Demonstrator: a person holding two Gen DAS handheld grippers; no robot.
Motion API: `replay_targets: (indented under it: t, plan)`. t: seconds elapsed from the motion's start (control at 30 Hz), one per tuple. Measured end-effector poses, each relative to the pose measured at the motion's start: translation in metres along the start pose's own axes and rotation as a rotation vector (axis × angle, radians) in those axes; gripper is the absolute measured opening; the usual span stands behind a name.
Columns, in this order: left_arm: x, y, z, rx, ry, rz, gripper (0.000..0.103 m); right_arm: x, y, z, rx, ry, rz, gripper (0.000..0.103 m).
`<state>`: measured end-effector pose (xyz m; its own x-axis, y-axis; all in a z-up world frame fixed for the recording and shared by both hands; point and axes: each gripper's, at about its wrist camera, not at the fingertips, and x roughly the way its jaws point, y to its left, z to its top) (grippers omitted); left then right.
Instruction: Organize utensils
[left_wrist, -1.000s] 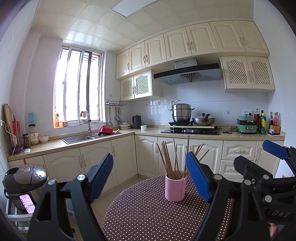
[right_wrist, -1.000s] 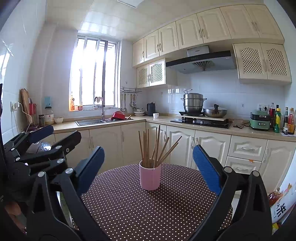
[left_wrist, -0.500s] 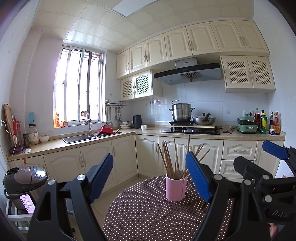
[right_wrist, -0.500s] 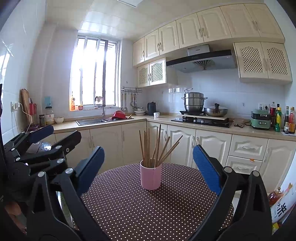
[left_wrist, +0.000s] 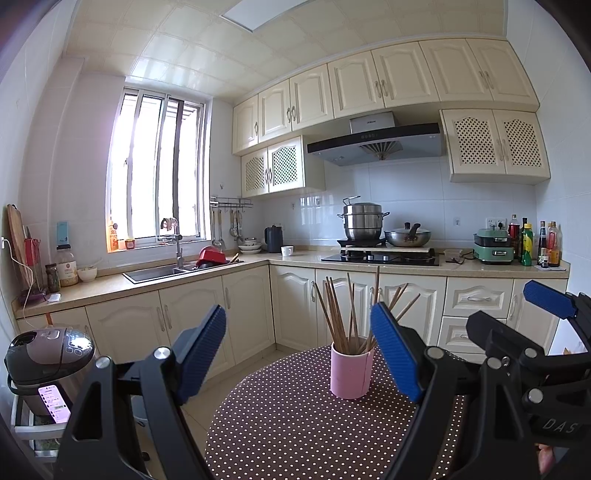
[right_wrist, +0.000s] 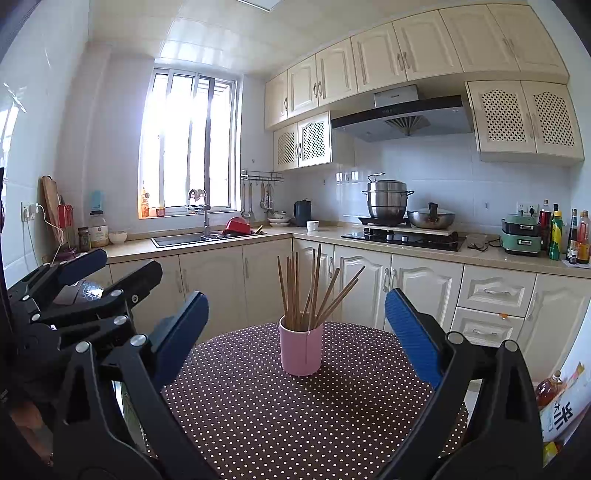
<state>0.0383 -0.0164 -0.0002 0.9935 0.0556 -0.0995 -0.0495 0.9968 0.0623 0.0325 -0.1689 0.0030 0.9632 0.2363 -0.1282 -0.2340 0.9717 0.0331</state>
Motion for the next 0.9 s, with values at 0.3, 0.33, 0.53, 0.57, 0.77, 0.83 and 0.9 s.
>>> replay_targets:
  t: [0.3,0.33,0.53,0.57,0.77,0.83,0.9]
  plan:
    - [0.0006,0.0002,-0.001,0.001,0.002,0.001,0.079,0.0007,-0.0011,-0.0005,0.002,0.003,0.0,0.095]
    - [0.0006,0.0003,-0.0012,0.0,0.002,0.0,0.079,0.0009,-0.0011,-0.001,0.002,0.004,-0.001,0.095]
    - [0.0027,-0.0008,-0.0028,0.0,0.003,-0.002,0.079,0.0016,-0.0013,-0.0026,0.003,0.004,-0.003,0.095]
    - [0.0035,-0.0012,-0.0025,0.0,0.004,-0.003,0.079,0.0019,-0.0015,-0.0031,0.003,0.005,-0.003,0.095]
    - [0.0077,-0.0028,-0.0065,-0.001,0.011,-0.006,0.079,0.0042,-0.0023,-0.0051,0.006,0.011,-0.004,0.095]
    - [0.0087,-0.0037,-0.0074,0.001,0.011,-0.005,0.079,0.0055,-0.002,-0.0044,0.008,0.013,-0.005,0.095]
    - [0.0093,-0.0042,-0.0077,-0.001,0.012,-0.005,0.079,0.0059,-0.0022,-0.0049,0.009,0.013,-0.005,0.095]
